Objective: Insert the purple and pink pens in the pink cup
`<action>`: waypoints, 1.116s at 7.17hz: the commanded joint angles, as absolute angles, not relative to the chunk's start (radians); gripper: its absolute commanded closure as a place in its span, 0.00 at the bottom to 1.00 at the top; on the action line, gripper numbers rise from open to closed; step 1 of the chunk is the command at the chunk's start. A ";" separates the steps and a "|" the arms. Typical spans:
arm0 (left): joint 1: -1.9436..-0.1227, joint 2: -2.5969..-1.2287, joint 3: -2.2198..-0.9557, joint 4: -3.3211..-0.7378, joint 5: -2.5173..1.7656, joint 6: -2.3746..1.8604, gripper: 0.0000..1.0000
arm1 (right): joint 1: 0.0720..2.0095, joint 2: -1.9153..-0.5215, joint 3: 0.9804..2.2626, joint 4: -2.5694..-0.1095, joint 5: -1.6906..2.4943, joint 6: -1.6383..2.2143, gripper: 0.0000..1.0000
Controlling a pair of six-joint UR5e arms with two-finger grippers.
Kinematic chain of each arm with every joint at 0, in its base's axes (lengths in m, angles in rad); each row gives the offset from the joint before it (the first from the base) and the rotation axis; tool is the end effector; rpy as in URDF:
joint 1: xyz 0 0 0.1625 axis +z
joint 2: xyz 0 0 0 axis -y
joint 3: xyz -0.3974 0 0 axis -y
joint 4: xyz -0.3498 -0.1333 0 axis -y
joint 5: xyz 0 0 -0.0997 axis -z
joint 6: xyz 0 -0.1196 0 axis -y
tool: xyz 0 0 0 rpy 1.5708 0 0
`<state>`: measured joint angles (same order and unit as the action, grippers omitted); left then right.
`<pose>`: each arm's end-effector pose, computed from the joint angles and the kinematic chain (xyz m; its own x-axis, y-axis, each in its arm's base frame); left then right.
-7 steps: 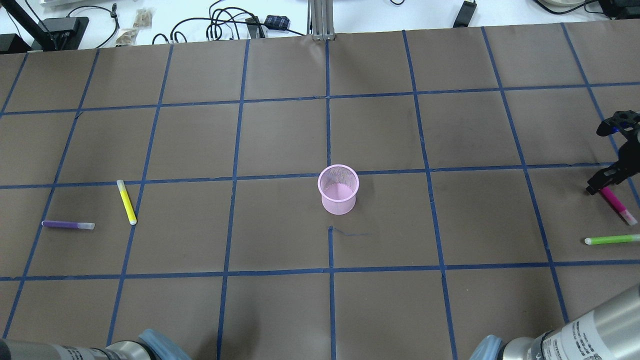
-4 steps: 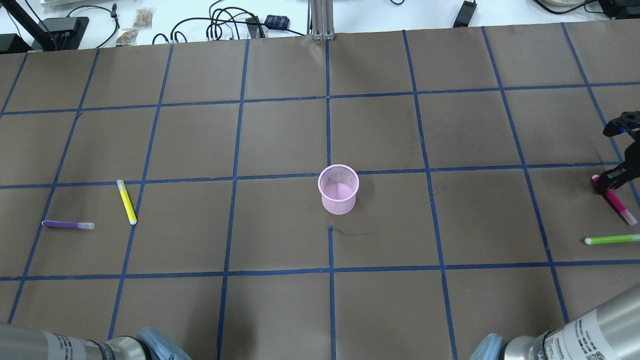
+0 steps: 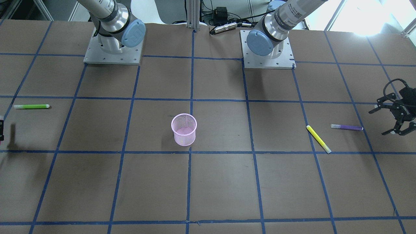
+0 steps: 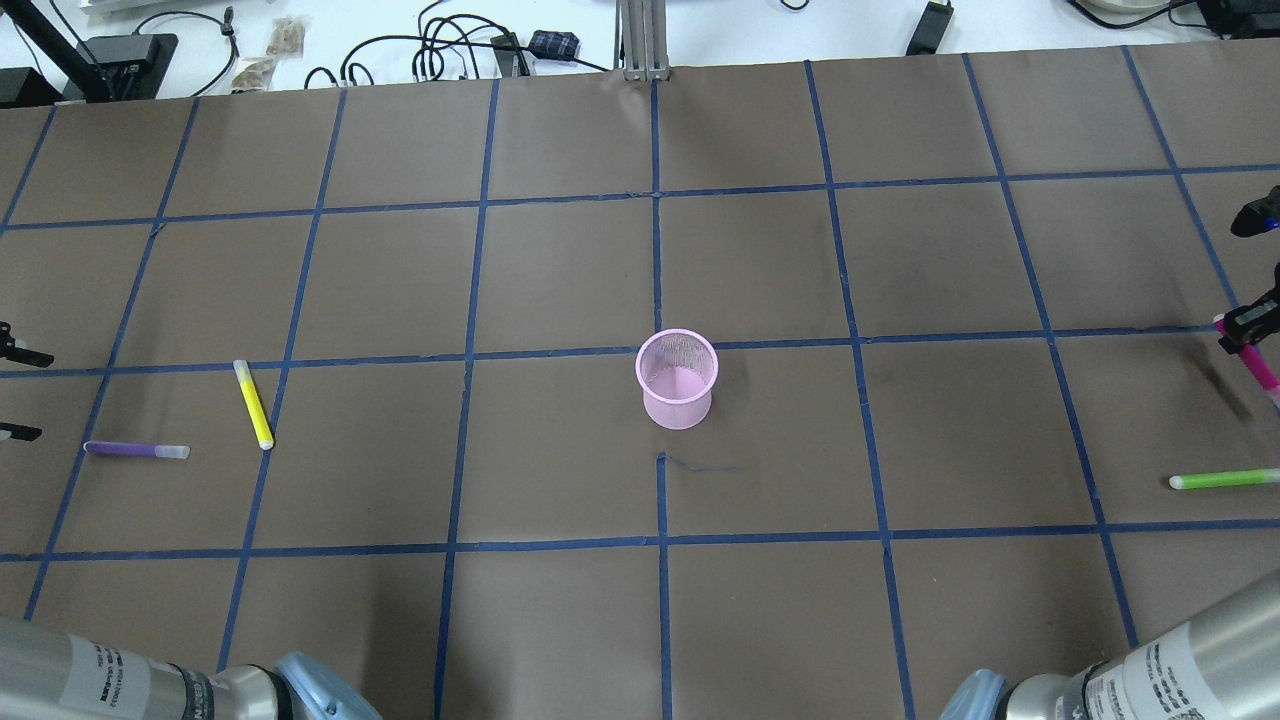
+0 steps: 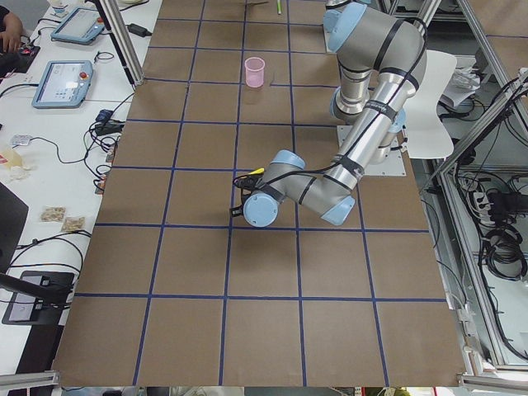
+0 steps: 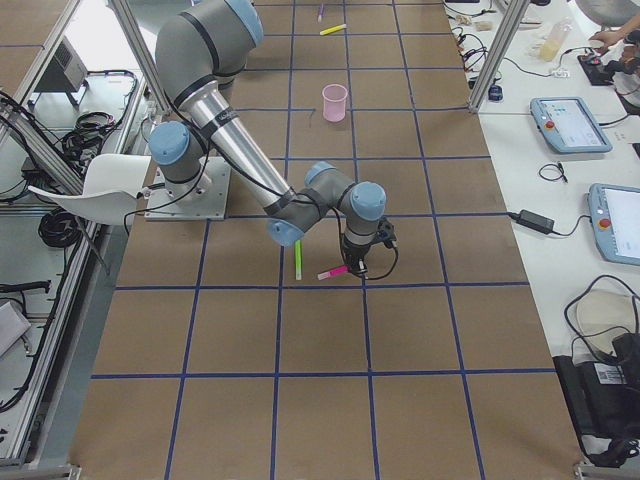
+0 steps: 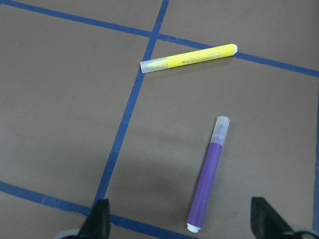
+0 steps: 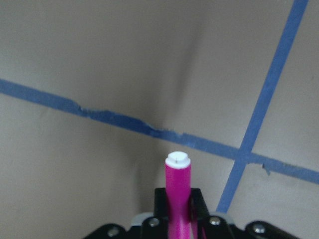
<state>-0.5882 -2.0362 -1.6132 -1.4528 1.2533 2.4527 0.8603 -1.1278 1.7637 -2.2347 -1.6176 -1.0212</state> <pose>0.3488 -0.4377 0.2046 -0.1584 0.9872 0.0187 0.8664 0.1481 -0.4769 -0.2650 -0.5038 0.1972 -0.9510 -0.3053 0.0483 -0.3044 0.9522 0.0253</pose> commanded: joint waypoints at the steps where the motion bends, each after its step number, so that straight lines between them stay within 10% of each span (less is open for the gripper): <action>1: -0.588 -2.101 -1.609 -1.450 1.345 2.511 0.00 | 0.934 -1.162 1.723 -2.221 -1.458 -1.012 1.00; 5: -0.589 -2.167 -1.603 -1.436 1.393 2.612 0.05 | 1.196 -1.382 1.771 -2.097 -1.058 -0.934 1.00; 8: -0.589 -2.171 -1.605 -1.437 1.391 2.626 0.37 | 1.389 -1.466 1.934 -2.384 -0.876 -0.840 1.00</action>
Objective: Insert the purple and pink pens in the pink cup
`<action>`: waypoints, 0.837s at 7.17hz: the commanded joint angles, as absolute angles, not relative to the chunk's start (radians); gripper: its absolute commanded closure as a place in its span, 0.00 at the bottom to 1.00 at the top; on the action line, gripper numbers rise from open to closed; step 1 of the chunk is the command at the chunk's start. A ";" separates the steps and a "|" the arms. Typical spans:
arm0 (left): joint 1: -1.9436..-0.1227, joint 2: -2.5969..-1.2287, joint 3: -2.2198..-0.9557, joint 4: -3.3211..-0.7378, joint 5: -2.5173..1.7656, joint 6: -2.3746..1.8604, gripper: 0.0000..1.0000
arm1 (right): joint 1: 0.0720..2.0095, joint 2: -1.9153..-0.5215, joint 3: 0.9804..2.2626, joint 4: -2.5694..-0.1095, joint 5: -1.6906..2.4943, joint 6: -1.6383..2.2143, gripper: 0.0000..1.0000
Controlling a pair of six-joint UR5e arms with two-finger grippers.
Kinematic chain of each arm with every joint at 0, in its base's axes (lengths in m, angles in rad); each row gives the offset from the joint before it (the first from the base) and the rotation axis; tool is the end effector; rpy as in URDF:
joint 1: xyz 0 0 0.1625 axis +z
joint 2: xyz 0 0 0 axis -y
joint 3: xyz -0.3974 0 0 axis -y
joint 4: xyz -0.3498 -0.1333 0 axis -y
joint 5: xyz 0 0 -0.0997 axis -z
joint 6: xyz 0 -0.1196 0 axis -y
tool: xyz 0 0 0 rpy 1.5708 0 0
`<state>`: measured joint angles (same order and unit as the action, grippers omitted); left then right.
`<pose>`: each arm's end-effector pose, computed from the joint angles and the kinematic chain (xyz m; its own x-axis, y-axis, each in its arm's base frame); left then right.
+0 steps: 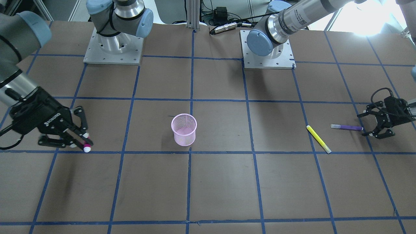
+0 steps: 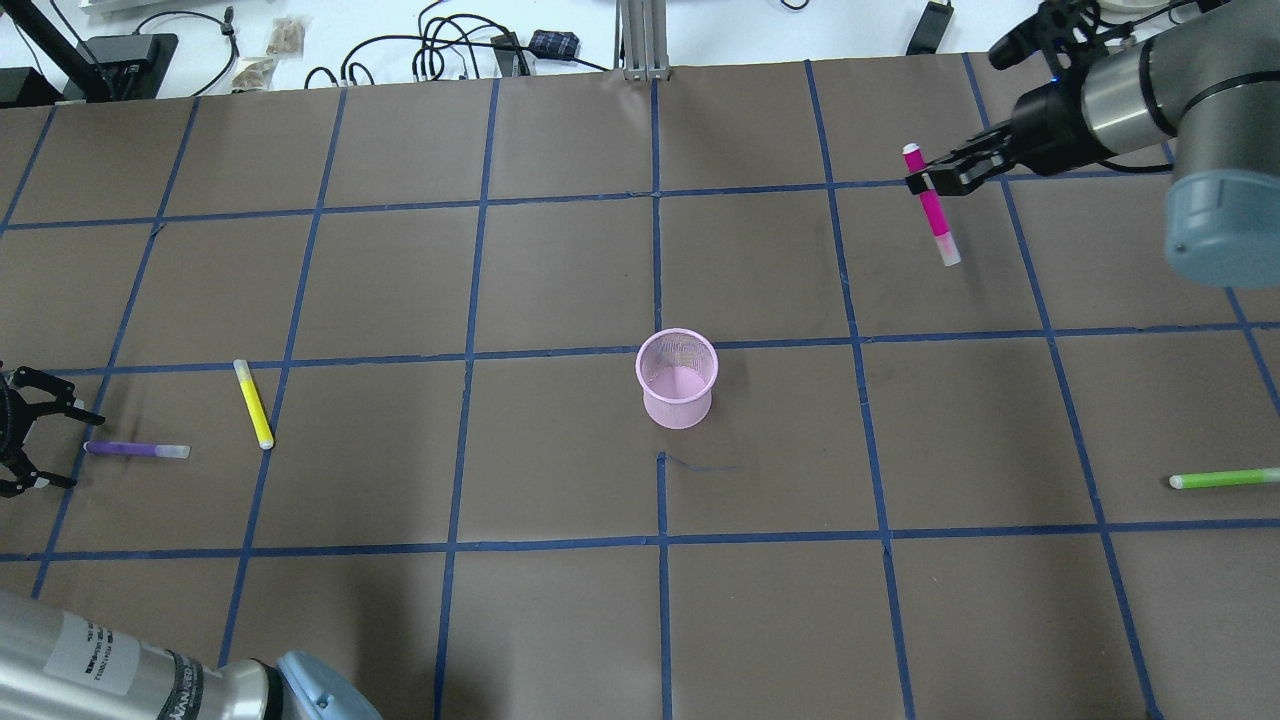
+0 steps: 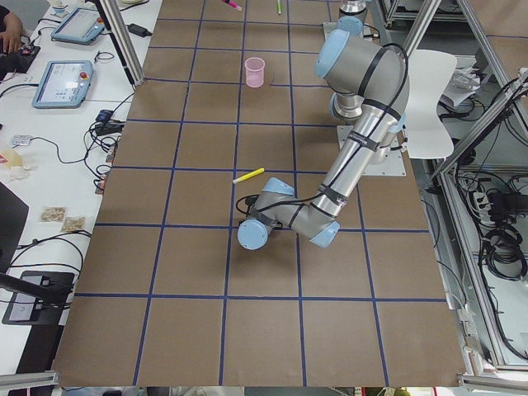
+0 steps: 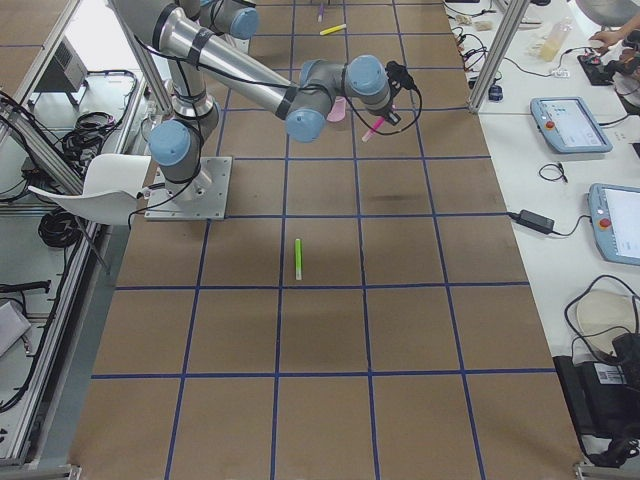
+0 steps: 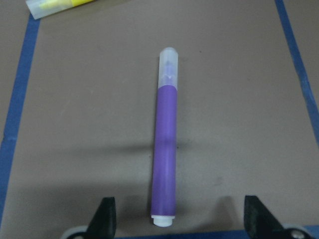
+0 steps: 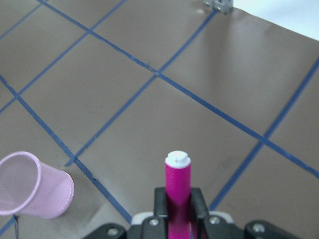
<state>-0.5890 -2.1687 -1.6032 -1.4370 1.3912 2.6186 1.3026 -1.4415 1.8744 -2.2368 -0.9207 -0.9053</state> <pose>0.3613 -0.4274 0.1338 0.0471 0.9937 0.1019 0.8710 0.0091 -0.4911 0.0691 -0.5248 0.3402 -0.6996 -0.6910 -0.1819 -0.4737 0.6392 -0.6059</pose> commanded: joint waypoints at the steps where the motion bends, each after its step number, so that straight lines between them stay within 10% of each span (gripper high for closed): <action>1: -0.589 -2.171 -1.605 -1.439 1.388 2.635 0.63 | 1.508 -1.457 1.980 -2.618 -0.894 -0.663 1.00; 3: -0.589 -2.171 -1.605 -1.440 1.385 2.635 1.00 | 1.658 -1.442 2.046 -2.860 -0.971 -0.392 1.00; 6: -0.589 -2.154 -1.603 -1.450 1.381 2.632 1.00 | 1.749 -1.385 2.088 -3.008 -1.084 -0.229 1.00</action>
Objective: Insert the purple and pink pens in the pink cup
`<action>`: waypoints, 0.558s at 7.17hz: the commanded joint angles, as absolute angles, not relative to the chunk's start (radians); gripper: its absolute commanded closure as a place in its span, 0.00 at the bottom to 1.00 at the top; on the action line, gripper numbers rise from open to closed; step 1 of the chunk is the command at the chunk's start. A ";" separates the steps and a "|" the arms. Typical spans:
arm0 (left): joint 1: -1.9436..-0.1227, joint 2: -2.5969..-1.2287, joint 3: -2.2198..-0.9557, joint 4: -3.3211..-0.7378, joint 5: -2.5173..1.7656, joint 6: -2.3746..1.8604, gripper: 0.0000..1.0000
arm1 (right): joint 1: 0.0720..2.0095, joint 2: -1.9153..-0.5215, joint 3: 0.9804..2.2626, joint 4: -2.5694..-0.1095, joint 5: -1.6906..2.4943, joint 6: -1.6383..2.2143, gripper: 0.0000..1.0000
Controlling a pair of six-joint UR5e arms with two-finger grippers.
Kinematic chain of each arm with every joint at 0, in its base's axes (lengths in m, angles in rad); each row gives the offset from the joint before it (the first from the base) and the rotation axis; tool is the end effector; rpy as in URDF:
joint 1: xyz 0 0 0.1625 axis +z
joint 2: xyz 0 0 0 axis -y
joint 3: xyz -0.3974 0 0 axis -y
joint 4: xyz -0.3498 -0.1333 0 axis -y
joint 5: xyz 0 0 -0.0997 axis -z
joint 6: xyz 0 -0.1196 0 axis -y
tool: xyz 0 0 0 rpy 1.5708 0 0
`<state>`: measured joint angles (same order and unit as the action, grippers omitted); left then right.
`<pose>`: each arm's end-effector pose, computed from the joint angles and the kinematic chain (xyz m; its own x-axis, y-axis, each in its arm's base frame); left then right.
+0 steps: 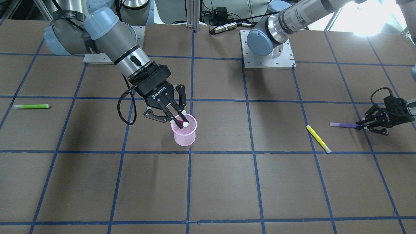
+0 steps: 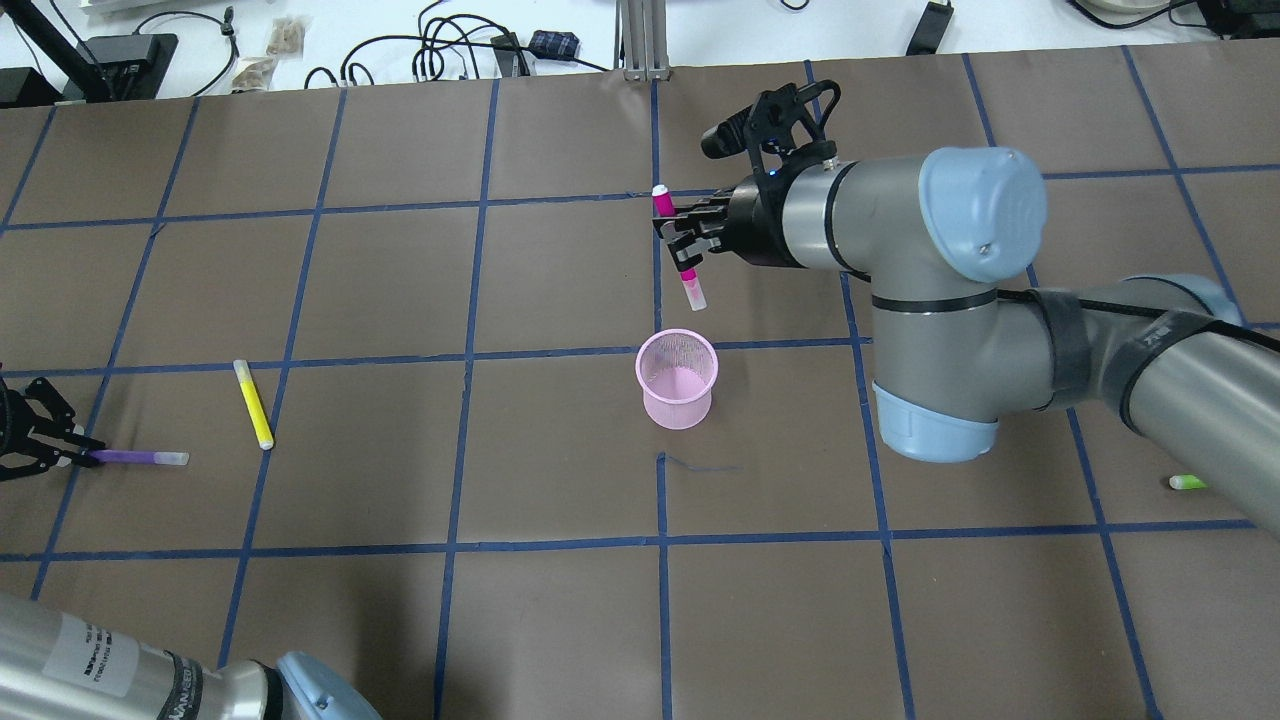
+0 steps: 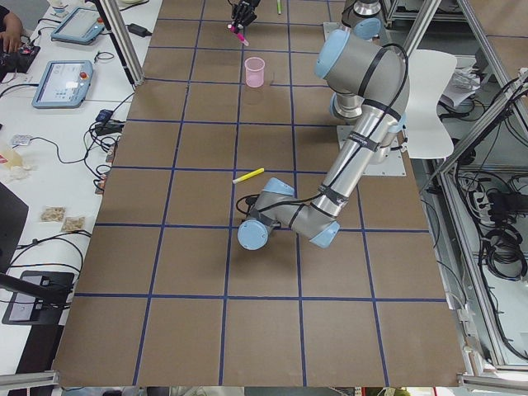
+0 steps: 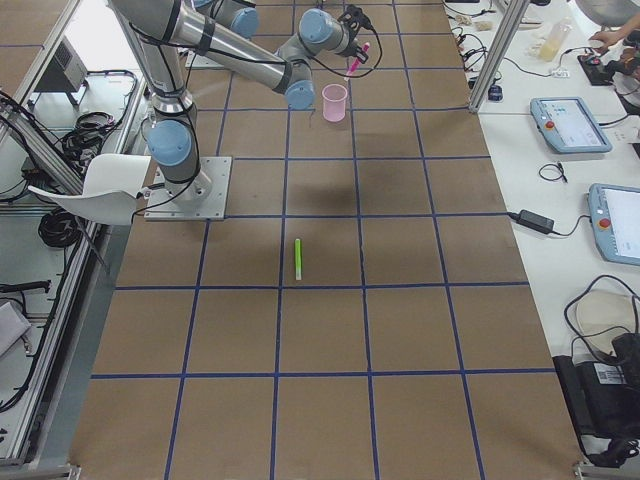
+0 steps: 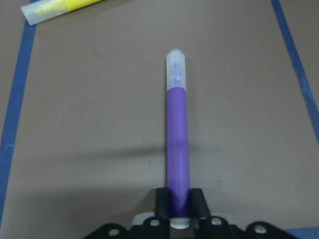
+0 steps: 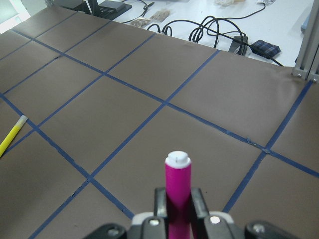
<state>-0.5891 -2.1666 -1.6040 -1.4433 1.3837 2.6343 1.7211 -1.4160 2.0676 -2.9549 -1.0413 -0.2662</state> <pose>0.3599 -0.4276 0.1347 0.0580 0.9942 0.0910 0.8663 -0.0048 -0.4994 0.2638 -0.4481 0.3329 -0.7452 -0.6403 -0.1864 -0.3186 0.5874 -0.7440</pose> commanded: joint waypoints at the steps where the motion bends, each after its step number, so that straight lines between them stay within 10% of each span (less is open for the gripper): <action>1: -0.592 -2.131 -1.601 -1.462 1.353 2.620 1.00 | 1.750 -1.355 2.089 -3.014 -1.106 -0.226 1.00; 4: -0.627 -2.012 -1.601 -1.514 1.335 2.521 1.00 | 1.787 -1.345 2.138 -3.016 -1.155 -0.167 1.00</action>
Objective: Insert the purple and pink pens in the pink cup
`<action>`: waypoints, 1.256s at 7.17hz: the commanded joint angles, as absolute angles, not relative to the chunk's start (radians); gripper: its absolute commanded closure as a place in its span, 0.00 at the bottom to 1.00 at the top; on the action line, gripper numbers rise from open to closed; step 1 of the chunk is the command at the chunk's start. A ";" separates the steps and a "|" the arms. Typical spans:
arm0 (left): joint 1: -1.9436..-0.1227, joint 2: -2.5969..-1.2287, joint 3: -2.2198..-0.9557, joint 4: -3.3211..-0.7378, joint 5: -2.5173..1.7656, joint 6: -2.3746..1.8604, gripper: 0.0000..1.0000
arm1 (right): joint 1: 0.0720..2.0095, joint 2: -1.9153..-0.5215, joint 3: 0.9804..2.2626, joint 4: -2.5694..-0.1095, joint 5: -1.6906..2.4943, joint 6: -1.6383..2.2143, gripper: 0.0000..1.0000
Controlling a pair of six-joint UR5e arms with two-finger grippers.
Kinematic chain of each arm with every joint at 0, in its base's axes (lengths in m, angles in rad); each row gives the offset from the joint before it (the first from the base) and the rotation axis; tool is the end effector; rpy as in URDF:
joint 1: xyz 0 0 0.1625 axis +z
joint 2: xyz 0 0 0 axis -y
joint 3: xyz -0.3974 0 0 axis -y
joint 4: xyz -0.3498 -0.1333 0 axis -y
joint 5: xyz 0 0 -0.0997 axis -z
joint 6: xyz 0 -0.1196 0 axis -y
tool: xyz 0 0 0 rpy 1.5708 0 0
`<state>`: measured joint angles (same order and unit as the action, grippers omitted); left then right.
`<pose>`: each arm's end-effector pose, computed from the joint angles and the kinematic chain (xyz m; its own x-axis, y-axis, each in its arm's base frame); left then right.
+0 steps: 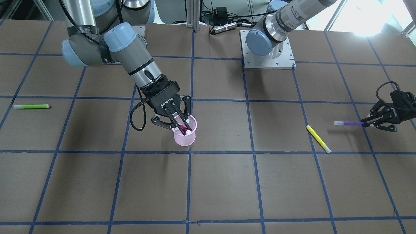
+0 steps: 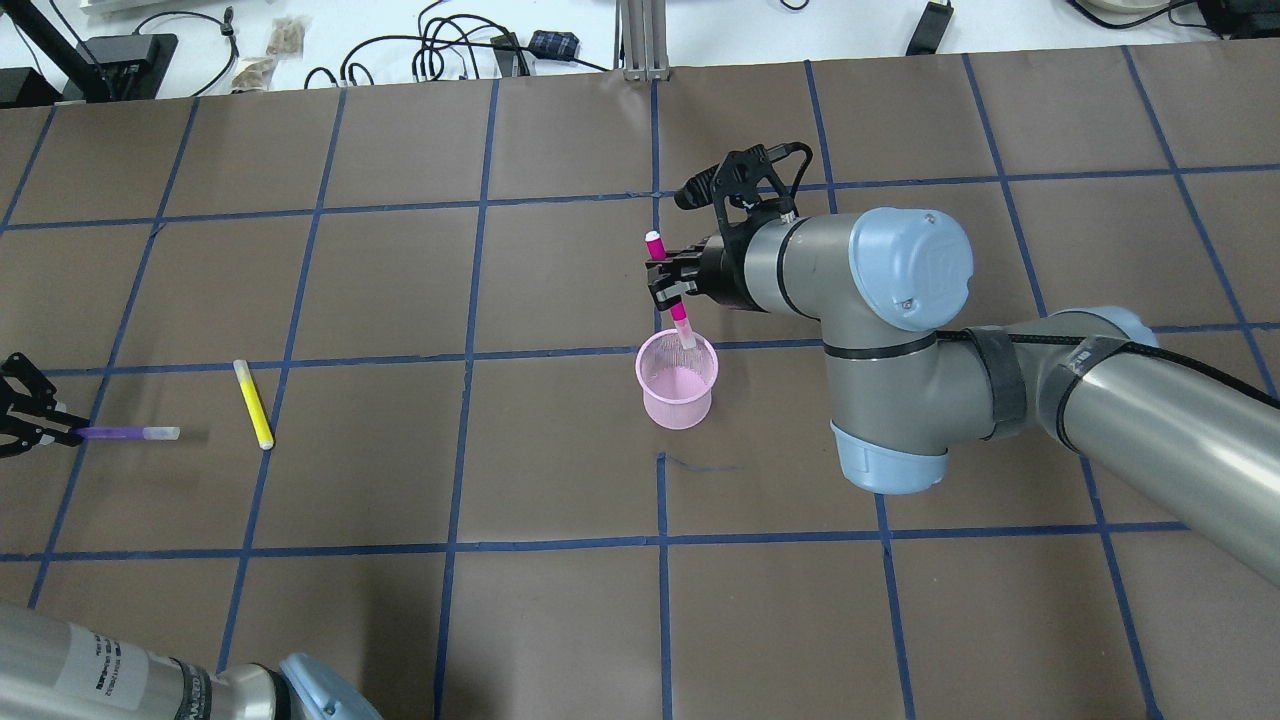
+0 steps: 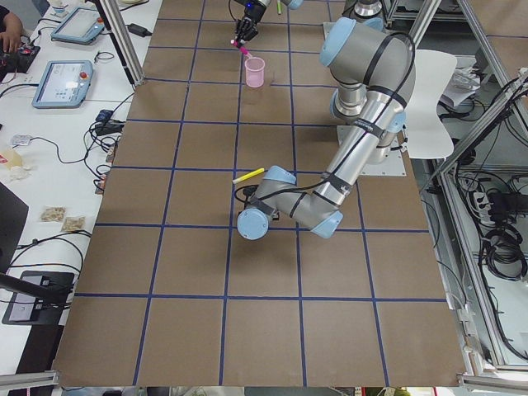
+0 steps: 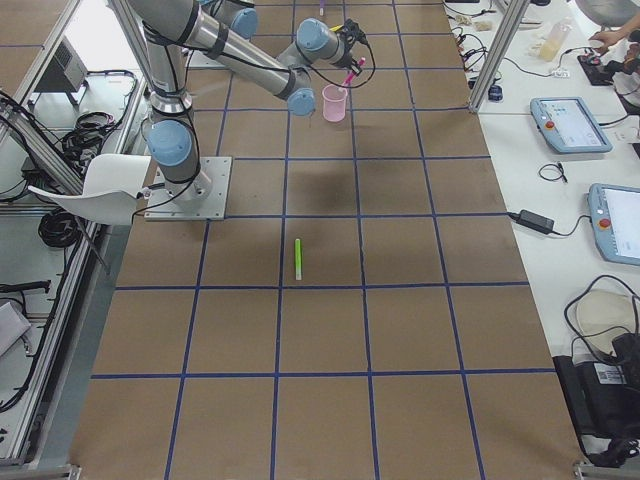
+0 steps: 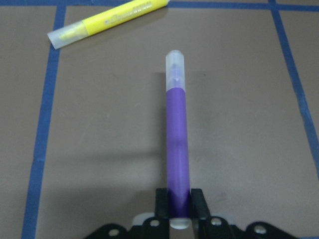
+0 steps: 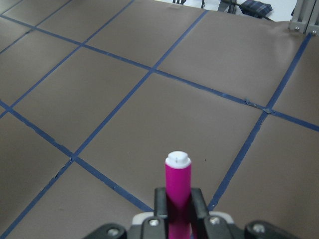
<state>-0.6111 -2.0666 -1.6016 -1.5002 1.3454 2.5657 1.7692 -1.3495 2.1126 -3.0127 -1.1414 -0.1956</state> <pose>0.3420 -0.4350 0.1877 0.0010 0.9974 0.0715 0.8774 0.0334 -0.4786 0.2753 -0.4403 0.2864 -0.7940 -0.5755 -0.1958 -0.3137 0.6639 -0.6789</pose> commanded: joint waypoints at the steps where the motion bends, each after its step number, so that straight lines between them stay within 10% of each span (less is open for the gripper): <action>1: -0.668 -1.952 -1.600 -1.538 1.335 2.485 1.00 | 1.787 -1.342 2.138 -3.016 -1.155 -0.169 1.00; 3: -0.742 -1.844 -1.601 -1.600 1.341 2.368 1.00 | 1.787 -1.324 2.140 -3.019 -1.178 -0.163 0.00; 5: -0.851 -1.743 -1.601 -1.649 1.336 2.216 1.00 | 1.770 -1.334 2.073 -2.952 -1.238 -0.161 0.00; 9: -1.139 -1.597 -1.603 -1.681 1.350 1.793 1.00 | 1.570 -1.350 1.534 -2.047 -1.288 -0.282 0.00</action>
